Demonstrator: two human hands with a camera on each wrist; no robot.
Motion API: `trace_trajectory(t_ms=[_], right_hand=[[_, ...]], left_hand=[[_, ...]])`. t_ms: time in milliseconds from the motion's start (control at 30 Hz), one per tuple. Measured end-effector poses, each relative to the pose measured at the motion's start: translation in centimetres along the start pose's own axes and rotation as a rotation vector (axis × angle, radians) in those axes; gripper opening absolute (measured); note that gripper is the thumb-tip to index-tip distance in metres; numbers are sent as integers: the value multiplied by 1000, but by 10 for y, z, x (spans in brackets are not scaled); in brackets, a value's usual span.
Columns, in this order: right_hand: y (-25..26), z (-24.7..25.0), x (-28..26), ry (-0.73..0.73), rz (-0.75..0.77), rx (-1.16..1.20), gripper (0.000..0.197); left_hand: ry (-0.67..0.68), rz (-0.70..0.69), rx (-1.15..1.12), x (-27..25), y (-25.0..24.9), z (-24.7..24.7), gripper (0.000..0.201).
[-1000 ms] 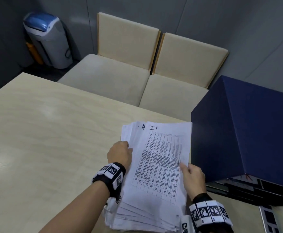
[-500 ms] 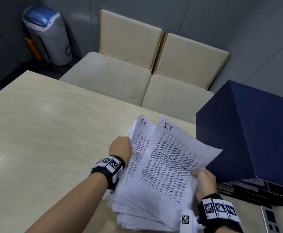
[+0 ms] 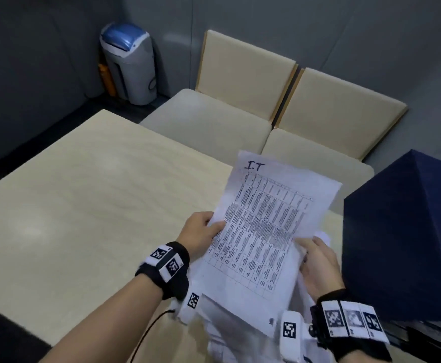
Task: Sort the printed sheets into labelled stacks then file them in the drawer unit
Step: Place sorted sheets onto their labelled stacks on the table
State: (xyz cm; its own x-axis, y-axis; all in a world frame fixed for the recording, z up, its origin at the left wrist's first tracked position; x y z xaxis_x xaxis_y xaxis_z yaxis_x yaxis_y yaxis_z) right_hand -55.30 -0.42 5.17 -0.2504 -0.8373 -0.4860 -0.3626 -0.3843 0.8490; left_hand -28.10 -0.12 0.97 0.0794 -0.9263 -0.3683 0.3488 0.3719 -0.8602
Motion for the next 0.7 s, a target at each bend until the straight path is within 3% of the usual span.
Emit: trace_trajectory(t_ms=[67, 133, 200, 400, 467, 500, 567, 633, 700], right_hand=[[-10, -25, -3, 40, 17, -56, 19], [-23, -48, -5, 87, 24, -152, 25], [-38, -72, -7, 117, 62, -310, 19], [-80, -154, -12, 214, 255, -685, 13], [-98, -181, -12, 244, 234, -807, 14], [-109, -190, -7, 244, 200, -864, 18], [-124, -205, -3, 201, 100, -966, 30], [-132, -214, 2, 142, 59, -1057, 37], [-134, -215, 5, 43, 68, -1135, 33]], left_hand=[[-117, 72, 6, 4, 24, 42, 24], [-230, 158, 36, 9, 50, 97, 19], [-302, 228, 231, 16, 78, 158, 19], [-330, 396, 721, 53, 138, 293, 30], [-392, 431, 830, 59, 146, 318, 49], [-463, 417, 906, 61, 146, 327, 66], [-547, 235, 1004, 60, 139, 330, 90], [-357, -12, 1071, 58, 140, 314, 95], [-75, -124, 1164, 59, 152, 297, 102]])
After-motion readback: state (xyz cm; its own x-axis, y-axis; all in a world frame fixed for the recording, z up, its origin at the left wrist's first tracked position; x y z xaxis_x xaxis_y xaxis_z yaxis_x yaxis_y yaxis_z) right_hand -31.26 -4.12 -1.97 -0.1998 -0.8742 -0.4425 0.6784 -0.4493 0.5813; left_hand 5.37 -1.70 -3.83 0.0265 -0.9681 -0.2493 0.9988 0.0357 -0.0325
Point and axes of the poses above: each hand's wrist, its own x-axis towards the middle knuckle, its own z-axis out of the back of the hand, y = z × x, the point moved 4 cm from there along x, towards the middle knuckle, and after that the axes turned 13 degrees about x, right-handed, at the moved point
